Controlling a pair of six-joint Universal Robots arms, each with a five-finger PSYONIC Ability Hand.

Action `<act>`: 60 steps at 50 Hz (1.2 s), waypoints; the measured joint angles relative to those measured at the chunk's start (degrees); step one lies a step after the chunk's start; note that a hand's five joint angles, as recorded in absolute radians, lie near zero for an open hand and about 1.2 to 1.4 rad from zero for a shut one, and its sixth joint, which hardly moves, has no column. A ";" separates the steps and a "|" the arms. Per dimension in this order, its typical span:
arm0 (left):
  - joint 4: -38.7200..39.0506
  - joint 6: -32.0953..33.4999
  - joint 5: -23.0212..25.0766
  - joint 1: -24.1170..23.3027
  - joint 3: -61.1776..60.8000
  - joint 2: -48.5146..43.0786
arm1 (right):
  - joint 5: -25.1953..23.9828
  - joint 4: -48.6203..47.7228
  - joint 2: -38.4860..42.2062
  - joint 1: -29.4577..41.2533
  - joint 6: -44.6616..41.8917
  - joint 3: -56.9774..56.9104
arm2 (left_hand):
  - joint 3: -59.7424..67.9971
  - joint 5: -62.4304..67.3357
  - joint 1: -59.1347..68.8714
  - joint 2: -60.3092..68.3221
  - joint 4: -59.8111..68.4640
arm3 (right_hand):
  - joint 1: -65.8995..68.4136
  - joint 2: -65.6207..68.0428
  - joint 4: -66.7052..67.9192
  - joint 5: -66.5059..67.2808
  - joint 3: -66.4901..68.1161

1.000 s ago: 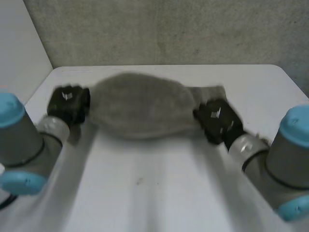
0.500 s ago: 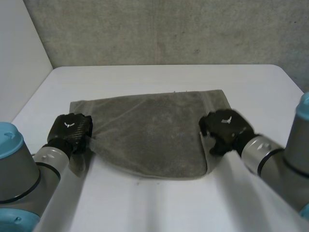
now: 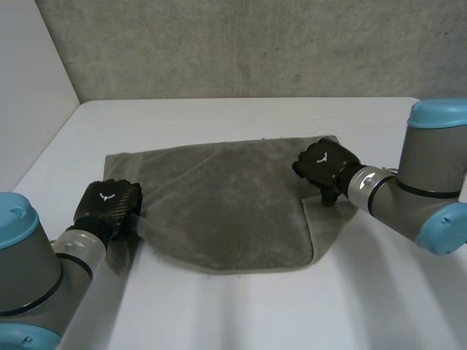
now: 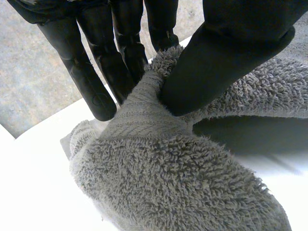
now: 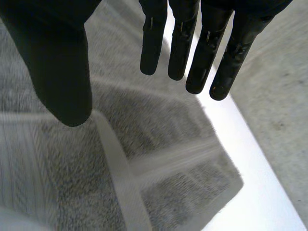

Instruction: Fold the towel.

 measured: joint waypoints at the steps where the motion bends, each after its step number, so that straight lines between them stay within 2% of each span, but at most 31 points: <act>1: 0.03 0.02 -0.01 0.02 -0.07 0.00 | 0.10 0.43 2.05 0.09 -1.45 -1.28 | 0.00 0.00 0.00 0.00 0.00 | 0.00 0.00 0.00 -0.10 0.00; 9: 0.07 0.01 -0.01 0.07 -0.19 0.00 | 0.58 0.47 6.62 0.71 -4.93 -2.66 | 0.00 0.00 0.00 0.00 0.00 | 0.00 0.00 0.00 -0.10 0.00; 24: 0.07 -0.01 -0.01 0.02 -0.27 0.00 | 0.70 0.28 8.16 0.74 -5.22 -2.03 | 0.00 0.00 0.00 0.00 0.00 | 0.17 0.38 0.53 0.70 0.52; 30: 0.07 0.00 -0.01 0.02 -0.28 0.00 | 0.63 0.35 7.81 0.41 -5.09 -1.48 | 0.00 0.00 0.00 0.00 0.00 | 7.32 9.40 9.45 8.41 9.54; 31: 0.07 0.01 -0.01 0.02 -0.30 0.00 | 0.63 0.32 7.59 0.21 -4.99 -1.24 | 0.00 0.00 0.00 0.00 0.00 | 13.93 17.23 17.53 16.12 17.51; 35: 0.07 0.01 -0.01 0.01 -0.31 0.00 | 0.72 0.27 7.38 0.04 -4.85 -0.92 | 0.00 0.00 0.00 0.00 0.00 | 17.10 21.11 21.59 20.00 21.58; 38: 0.07 0.03 -0.01 0.03 -0.31 0.01 | 1.07 0.26 7.09 -0.10 -4.69 0.05 | 0.00 0.00 0.00 0.00 0.00 | 25.47 32.70 33.48 31.33 33.08; 48: 0.04 0.01 -0.01 0.07 -0.31 0.00 | 1.54 0.17 4.91 -2.32 -3.65 3.50 | 0.00 0.00 0.00 0.00 0.00 | 25.50 34.56 35.73 33.17 34.96; 56: -0.07 0.08 -0.01 -0.01 -0.28 -0.14 | 4.02 -1.25 -3.27 -6.35 5.77 9.96 | 0.00 0.00 0.00 0.00 0.00 | 25.50 34.56 35.73 33.35 35.40; 57: -0.13 0.11 -0.01 -0.05 -0.25 -0.33 | 5.44 -2.97 -6.42 -8.10 10.59 13.03 | 0.00 0.00 0.00 0.00 0.00 | 25.50 34.56 35.73 33.40 35.40; 60: -0.14 0.18 -0.01 -0.08 -0.07 -0.67 | 7.01 -6.37 -10.00 -10.58 16.36 17.63 | 0.00 0.00 0.00 0.00 0.00 | 25.50 34.56 35.74 33.42 35.40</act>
